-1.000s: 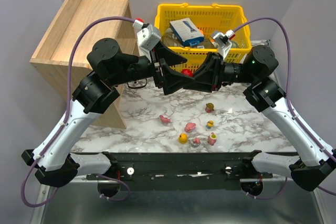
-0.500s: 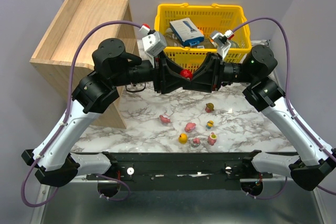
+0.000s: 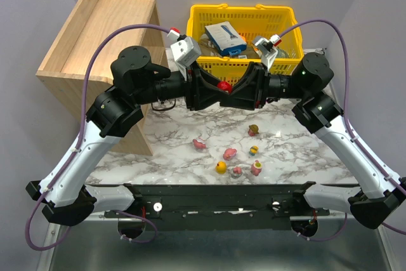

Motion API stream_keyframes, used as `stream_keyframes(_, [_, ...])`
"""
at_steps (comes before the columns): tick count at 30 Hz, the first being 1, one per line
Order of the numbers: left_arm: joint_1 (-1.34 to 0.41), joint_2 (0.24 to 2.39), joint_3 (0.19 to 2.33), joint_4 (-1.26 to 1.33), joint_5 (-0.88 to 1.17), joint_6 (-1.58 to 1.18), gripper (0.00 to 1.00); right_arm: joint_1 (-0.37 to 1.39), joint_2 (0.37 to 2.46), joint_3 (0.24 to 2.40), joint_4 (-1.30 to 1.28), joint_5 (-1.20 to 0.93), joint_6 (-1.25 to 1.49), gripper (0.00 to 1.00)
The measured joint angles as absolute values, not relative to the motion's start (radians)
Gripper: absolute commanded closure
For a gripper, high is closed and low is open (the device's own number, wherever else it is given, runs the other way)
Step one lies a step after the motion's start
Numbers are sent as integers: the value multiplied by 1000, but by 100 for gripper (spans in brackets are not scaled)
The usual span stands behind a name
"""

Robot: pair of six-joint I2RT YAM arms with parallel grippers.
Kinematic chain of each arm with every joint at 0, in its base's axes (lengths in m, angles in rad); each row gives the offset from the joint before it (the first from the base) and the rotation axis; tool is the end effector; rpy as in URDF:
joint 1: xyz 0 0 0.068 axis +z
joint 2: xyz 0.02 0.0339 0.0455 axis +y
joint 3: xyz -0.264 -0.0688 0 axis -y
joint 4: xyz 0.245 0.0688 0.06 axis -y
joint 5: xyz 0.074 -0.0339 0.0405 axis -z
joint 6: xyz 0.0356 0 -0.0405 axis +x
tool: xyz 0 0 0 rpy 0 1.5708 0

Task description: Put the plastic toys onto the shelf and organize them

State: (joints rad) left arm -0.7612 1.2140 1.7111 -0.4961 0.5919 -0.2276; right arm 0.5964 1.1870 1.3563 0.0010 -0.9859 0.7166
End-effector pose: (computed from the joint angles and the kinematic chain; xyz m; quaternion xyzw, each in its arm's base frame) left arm 0.1442 -0.1648 0.5306 0.3773 0.5977 -0.5025 0.4979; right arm 0.1859 0.1621 0.4746 -0.3271 0.5884 0.6527 0.3475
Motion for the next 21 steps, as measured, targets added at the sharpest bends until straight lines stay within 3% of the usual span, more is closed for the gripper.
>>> stream_keyframes(3, [-762,1214,1711,-495,561,-235,100,596,1188,1357,-6,-979,707,31])
stream_keyframes(6, [-766,1210,1711,-489,497,-238,100,597,1193,1373,-50,-958,685,20])
stream_keyframes(16, [-765,1216,1845,-537,72,-216,100,597,1195,1425,-297,-724,548,12])
stream_keyframes(21, [-725,1346,2127,-643,-189,-172,100,597,1188,1421,-422,-572,486,11])
